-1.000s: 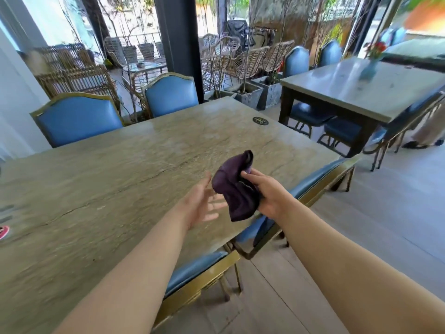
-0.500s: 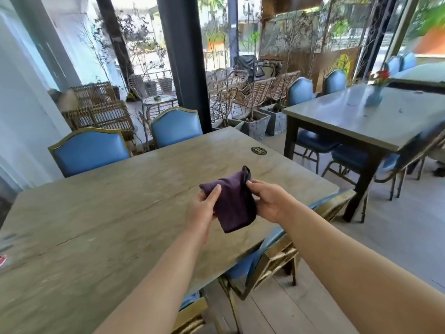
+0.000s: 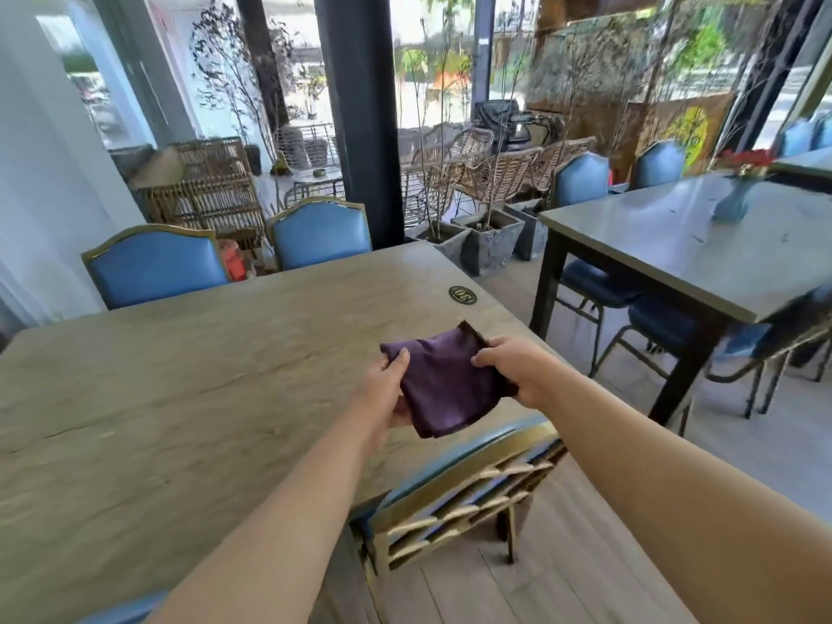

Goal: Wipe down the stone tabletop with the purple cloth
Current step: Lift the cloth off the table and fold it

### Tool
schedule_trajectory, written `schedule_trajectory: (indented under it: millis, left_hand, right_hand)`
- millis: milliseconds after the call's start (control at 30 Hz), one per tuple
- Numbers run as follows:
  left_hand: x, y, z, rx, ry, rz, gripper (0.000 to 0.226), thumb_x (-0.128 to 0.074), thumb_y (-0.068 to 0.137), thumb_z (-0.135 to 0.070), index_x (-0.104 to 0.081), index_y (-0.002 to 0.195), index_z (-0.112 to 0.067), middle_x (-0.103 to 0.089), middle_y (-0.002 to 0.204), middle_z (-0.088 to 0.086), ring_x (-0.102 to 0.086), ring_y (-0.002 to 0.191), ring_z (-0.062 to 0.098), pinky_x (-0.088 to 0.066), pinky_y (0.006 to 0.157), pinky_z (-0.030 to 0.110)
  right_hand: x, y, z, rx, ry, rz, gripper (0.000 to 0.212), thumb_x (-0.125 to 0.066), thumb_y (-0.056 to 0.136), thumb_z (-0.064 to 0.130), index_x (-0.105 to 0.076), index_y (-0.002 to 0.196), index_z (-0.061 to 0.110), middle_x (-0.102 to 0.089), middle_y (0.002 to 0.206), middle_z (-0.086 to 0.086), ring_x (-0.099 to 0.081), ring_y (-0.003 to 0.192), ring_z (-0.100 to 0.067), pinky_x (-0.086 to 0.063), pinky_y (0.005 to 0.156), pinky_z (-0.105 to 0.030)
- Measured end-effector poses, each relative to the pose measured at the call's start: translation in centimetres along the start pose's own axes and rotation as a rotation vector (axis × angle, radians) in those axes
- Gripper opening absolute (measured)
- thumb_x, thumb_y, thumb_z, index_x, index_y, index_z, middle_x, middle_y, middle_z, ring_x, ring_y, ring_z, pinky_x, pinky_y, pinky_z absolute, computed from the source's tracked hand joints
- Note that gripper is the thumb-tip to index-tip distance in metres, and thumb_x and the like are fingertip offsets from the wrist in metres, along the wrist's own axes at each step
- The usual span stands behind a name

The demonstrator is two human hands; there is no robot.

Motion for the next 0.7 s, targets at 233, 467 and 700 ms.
schedule_trajectory:
  millis: [233, 467, 700]
  left_hand:
    - [-6.3, 4.6, 1.3, 0.164, -0.041, 0.093, 0.031, -0.036, 0.103, -0.038, -0.047, 0.129, -0.027, -0.062, 0.109, 0.004, -0.066, 0.078, 0.027, -0.057, 0.055, 0.035]
    - [-11.6, 12.5, 2.7, 0.158, 0.071, 0.168, 0.041, -0.054, 0.094, -0.007, -0.045, 0.133, -0.018, -0.063, 0.105, 0.001, -0.069, 0.062, 0.017, -0.056, 0.050, 0.029]
    - [-16.3, 19.4, 6.3, 0.152, 0.119, 0.157, 0.087, -0.061, 0.083, 0.012, -0.022, 0.150, -0.026, -0.061, 0.121, 0.000, -0.067, 0.079, 0.020, -0.058, 0.062, 0.039]
  right_hand:
    - [7.8, 4.4, -1.0, 0.011, 0.025, 0.004, 0.035, -0.049, 0.094, 0.000, -0.064, 0.120, 0.018, -0.069, 0.092, -0.003, -0.063, 0.082, -0.018, -0.052, 0.063, -0.028]
    - [13.7, 11.6, -2.5, -0.041, 0.052, -0.054, 0.035, -0.048, 0.094, -0.002, -0.064, 0.117, 0.019, -0.068, 0.090, -0.002, -0.061, 0.080, -0.017, -0.054, 0.071, -0.031]
    - [18.2, 18.0, -6.7, -0.148, 0.070, -0.106, 0.041, -0.048, 0.094, -0.003, -0.060, 0.125, 0.020, -0.066, 0.115, -0.009, -0.061, 0.083, -0.019, -0.054, 0.068, -0.033]
Point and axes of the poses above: each hand's wrist, its own y-axis towards the middle knuckle, its own x-axis out of the back of the hand, z = x × y, the point moved 3 cm from there along y, towards the middle knuckle
